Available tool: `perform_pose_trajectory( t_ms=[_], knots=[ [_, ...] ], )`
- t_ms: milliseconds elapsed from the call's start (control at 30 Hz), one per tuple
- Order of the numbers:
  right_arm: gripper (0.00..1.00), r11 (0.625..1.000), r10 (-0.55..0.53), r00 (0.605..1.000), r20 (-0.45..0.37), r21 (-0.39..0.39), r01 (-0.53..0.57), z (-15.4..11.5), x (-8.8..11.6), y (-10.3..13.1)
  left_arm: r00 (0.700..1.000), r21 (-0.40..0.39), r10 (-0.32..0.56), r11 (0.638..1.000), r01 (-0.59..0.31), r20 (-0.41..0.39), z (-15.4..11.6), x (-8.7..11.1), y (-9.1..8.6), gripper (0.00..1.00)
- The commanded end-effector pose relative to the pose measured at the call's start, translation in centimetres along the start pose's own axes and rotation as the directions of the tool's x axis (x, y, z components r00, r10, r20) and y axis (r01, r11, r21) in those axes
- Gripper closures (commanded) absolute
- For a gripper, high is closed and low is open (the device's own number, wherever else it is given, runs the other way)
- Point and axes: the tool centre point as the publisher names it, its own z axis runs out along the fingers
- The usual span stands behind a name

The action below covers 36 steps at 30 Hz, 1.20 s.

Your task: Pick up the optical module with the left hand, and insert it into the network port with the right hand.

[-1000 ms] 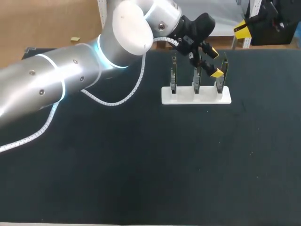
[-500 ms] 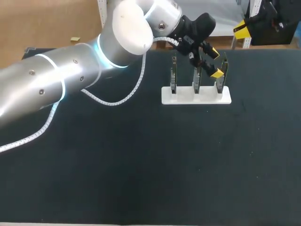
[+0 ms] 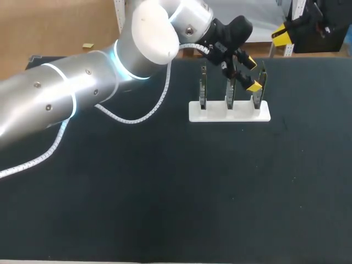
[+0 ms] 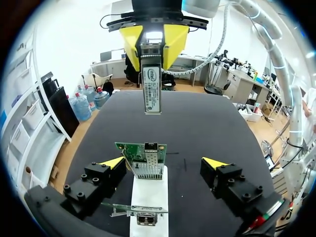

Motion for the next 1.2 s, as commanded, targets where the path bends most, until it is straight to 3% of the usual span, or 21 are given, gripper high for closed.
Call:
perform_pose_trajectory(
  t_ms=[33, 1200],
  knots=[
    [1.0, 1.0, 0.0, 1.0, -0.001, 0.002, 0.0, 0.1, 0.0, 0.0, 1.0, 0.002, -0.001, 1.0, 0.001, -0.002, 0.0, 0.0, 0.1, 0.0],
    [1.0, 1.0, -0.023, 0.999, -0.043, -0.021, 0.022, 1.1, 0.8, 0.2, 1.0, 0.015, 0.001, 1.0, -0.001, -0.006, 0.3, 0.0, 0.0, 0.0]
  ],
)
